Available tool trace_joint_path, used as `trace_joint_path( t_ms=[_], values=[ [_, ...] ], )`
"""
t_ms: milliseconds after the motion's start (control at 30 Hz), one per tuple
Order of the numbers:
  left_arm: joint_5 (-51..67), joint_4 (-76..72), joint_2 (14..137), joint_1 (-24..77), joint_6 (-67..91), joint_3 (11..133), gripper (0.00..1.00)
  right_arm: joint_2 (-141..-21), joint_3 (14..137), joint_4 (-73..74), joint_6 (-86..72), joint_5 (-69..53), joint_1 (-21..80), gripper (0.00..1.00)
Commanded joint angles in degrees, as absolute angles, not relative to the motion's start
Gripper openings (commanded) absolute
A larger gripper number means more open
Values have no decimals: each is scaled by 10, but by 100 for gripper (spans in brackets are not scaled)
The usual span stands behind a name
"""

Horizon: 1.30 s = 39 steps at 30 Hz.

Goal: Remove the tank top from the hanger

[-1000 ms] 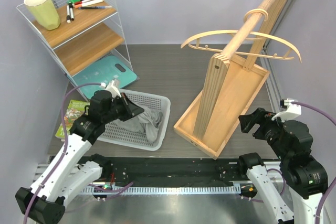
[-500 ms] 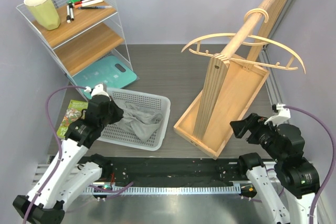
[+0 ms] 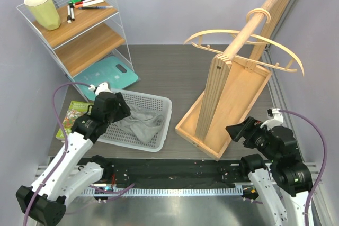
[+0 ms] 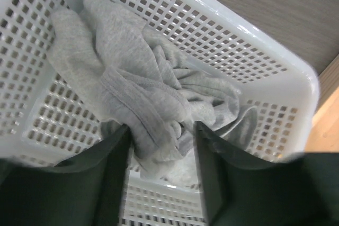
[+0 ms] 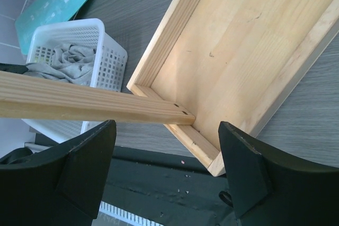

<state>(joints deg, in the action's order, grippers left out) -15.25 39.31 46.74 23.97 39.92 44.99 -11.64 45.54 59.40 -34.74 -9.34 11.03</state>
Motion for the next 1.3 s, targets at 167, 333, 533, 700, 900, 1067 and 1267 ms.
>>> trace_joint_path(
  t_ms=[167, 333, 533, 700, 900, 1067, 1267],
  values=[
    [-190, 419, 455, 237, 377, 571, 100, -144, 431, 549, -368, -91, 108, 83],
    [-73, 396, 464, 237, 371, 616, 100, -153, 409, 527, -384, -91, 107, 83],
    [187, 186, 495, 298, 451, 525, 100, -150, 359, 485, -410, -89, 108, 83],
    [71, 141, 503, 440, 450, 484, 100, -114, 319, 443, -474, -74, 108, 83],
    [21, 80, 391, 465, 489, 355, 100, -59, 237, 405, -535, -36, 108, 84],
    [34, 17, 280, 465, 537, 223, 100, -2, 157, 349, -569, -59, 108, 84],
    [6, -27, 66, 465, 604, 57, 100, -2, 77, 260, -558, -79, 108, 84]
  ],
)
